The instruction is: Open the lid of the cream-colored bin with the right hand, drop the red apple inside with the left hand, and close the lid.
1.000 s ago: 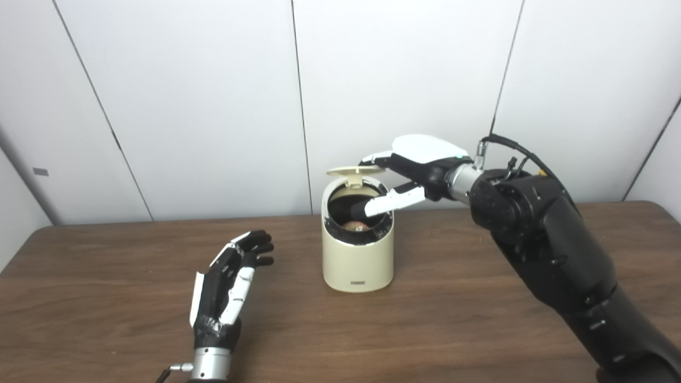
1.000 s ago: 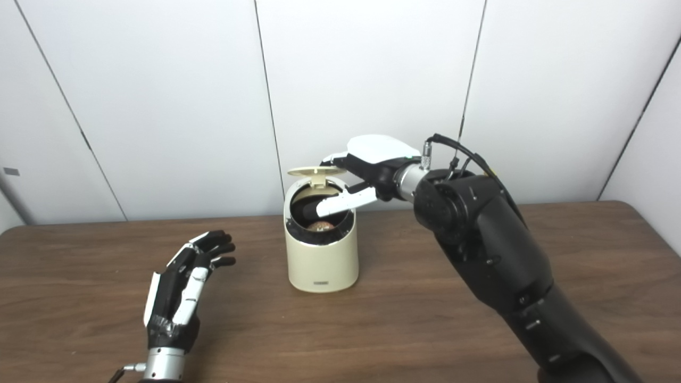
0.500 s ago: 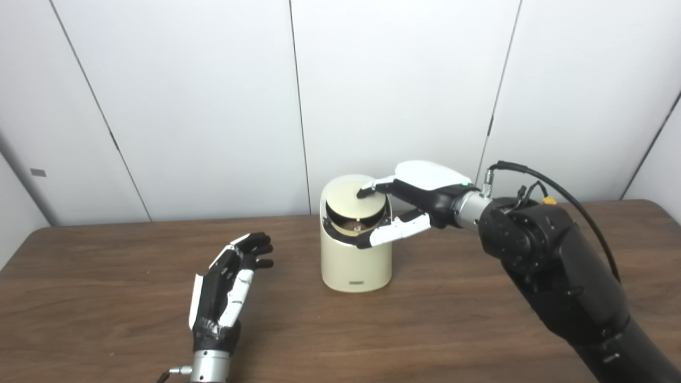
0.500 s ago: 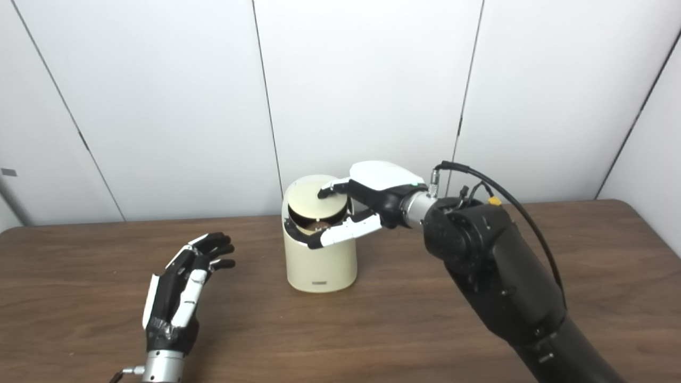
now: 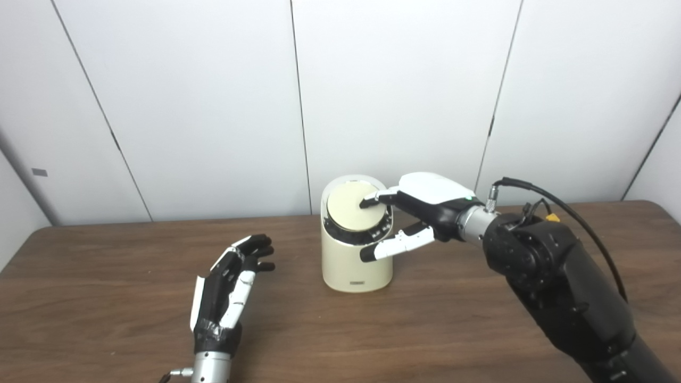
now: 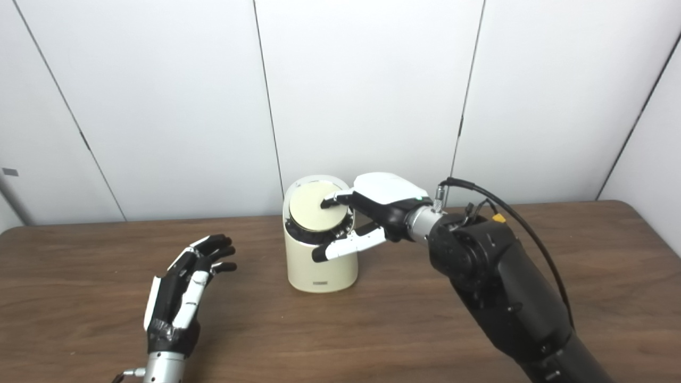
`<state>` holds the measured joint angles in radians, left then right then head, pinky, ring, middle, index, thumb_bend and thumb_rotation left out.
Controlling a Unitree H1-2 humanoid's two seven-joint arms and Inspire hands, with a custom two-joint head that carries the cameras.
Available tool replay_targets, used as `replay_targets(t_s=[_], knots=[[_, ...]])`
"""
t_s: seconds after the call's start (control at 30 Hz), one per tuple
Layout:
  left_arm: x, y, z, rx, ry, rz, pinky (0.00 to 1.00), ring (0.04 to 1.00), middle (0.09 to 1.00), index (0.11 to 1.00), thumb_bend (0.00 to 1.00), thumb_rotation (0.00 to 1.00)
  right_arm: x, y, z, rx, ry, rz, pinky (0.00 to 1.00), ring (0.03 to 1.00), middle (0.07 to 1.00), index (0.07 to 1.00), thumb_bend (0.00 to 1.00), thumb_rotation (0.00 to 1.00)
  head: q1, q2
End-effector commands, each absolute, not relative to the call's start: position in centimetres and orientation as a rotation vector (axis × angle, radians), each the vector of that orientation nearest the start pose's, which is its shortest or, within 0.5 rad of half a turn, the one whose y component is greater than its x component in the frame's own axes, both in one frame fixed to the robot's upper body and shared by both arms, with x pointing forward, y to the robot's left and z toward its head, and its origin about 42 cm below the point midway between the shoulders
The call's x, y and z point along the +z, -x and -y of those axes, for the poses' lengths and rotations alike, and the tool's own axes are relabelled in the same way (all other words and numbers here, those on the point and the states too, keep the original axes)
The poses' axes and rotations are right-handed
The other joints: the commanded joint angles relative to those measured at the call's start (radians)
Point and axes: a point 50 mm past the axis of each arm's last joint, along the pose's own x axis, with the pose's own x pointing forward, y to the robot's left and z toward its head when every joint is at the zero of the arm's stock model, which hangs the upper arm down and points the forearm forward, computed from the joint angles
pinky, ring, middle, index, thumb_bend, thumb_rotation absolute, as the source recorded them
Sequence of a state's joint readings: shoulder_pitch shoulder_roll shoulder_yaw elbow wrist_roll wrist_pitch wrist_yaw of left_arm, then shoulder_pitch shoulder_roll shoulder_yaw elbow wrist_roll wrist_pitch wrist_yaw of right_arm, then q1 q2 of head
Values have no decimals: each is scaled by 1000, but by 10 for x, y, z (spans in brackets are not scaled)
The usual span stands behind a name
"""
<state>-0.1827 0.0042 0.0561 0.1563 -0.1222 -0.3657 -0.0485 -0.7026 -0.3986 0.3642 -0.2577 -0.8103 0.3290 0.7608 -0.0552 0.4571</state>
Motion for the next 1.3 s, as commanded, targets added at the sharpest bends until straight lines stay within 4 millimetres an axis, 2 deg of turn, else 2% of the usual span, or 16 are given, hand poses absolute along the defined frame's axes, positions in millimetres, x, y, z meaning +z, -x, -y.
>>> replay_targets(t_s=[0.0,0.37,0.43,0.57,0.7,0.93,1.0,1.07,1.17,1.23,1.27], knots=[[145,-338,-209,-17,111,441,628,739,751,727,626,612,349,-398,171,499,1423,330,842,909,861,843,874,886,0,2],[144,-337,-209,-8,118,440,638,739,754,731,623,626,322,-387,158,463,1690,349,853,914,887,842,896,867,1,2],[144,-336,-209,-6,122,439,637,736,750,728,619,623,315,-386,157,437,1750,348,853,904,871,832,894,859,2,5],[143,-335,-209,-2,124,442,639,732,748,729,627,625,302,-388,156,360,1854,346,786,850,813,786,899,827,3,7],[143,-335,-210,5,120,441,626,725,746,726,634,627,298,-390,158,317,1877,337,763,841,799,759,890,831,-1,8],[141,-335,-210,-2,125,430,638,731,750,729,631,619,304,-387,160,290,1836,348,744,842,829,776,889,856,-2,4],[141,-335,-210,-1,123,429,637,734,754,733,630,624,306,-386,161,278,1789,364,739,838,828,779,882,848,-2,3],[141,-335,-209,-2,127,428,635,738,758,735,628,621,310,-382,164,254,1644,413,731,819,810,780,853,824,-1,1],[140,-334,-208,-3,132,428,634,736,759,738,624,618,312,-375,174,165,1251,526,685,736,740,720,739,680,4,2],[139,-335,-209,-1,130,425,634,734,759,740,625,616,305,-373,184,75,1009,611,584,668,703,699,692,664,1,1],[137,-335,-210,-1,128,425,638,736,758,740,630,618,299,-374,190,38,897,649,575,680,728,729,680,652,-1,-2]])
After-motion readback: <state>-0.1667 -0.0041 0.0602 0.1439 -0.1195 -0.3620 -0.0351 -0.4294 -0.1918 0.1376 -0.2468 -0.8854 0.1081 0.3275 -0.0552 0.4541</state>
